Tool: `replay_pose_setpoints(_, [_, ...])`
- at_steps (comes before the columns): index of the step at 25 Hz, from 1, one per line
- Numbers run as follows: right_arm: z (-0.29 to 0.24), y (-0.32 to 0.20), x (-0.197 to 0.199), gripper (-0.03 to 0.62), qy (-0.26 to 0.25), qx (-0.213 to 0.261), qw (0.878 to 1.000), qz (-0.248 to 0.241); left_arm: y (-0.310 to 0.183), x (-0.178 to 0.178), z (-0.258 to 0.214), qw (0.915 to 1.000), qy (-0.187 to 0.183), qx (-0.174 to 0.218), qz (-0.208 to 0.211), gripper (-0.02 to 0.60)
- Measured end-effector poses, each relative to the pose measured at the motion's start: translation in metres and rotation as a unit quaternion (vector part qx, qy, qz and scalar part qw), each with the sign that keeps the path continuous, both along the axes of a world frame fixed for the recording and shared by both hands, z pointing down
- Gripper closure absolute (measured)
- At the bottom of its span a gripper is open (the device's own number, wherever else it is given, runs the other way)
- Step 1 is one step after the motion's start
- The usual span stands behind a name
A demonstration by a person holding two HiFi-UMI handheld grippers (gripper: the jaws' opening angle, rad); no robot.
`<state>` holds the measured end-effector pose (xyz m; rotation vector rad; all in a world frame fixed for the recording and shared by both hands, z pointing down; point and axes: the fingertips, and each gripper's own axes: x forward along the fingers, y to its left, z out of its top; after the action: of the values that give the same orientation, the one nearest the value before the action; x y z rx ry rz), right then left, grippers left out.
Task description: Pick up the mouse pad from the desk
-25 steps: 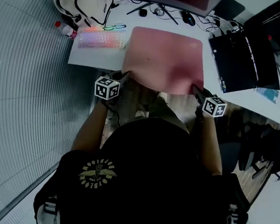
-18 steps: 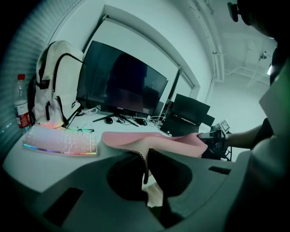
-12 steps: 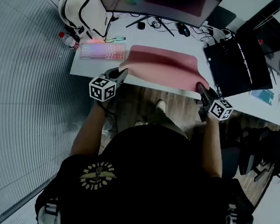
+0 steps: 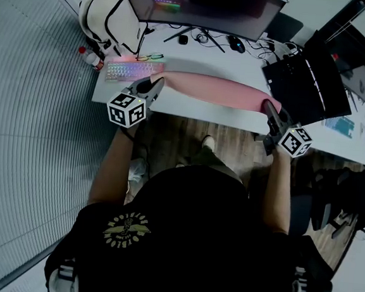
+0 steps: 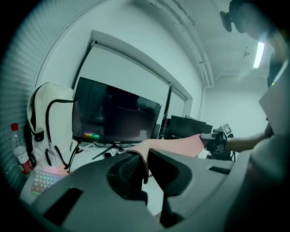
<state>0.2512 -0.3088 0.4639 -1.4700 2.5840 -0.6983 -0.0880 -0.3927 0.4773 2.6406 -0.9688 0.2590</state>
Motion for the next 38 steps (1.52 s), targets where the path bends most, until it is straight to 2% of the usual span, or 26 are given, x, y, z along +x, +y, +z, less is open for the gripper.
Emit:
replay_pose_setpoints(4, [-0.026,0.0,-0.003,0.577,0.004,0.023,1.0,0.004,0.001,-0.002,-0.031,0.9995,0.003,0.03,-0.002,0.56])
replay_pose_setpoints(9, [-0.058,0.007,-0.003,0.577,0.006,0.055,0.998,0.002,0.005,0.0,-0.072,0.9979,0.032,0.056,-0.003,0.558])
replay_pose_setpoints(20, [-0.147,0.023,-0.009,0.576,0.021,0.145,0.989,-0.017,0.014,-0.004,-0.166,0.989,0.054,0.138,-0.003,0.558])
replay_pose_setpoints(29, [-0.214,0.035,-0.004,0.574,0.039,0.207,0.977,-0.018,0.024,0.003,-0.23,0.982,0.073,0.174,-0.004,0.558])
replay_pose_setpoints(33, [-0.231,0.041,-0.007,0.574,0.047,0.226,0.973,-0.014,0.028,0.001,-0.243,0.9803,0.06,0.188,-0.011,0.558])
replay_pose_setpoints(38, [-0.242,0.05,-0.011,0.576,0.057,0.237,0.97,-0.011,0.037,-0.001,-0.252,0.9787,0.068,0.193,-0.011,0.558])
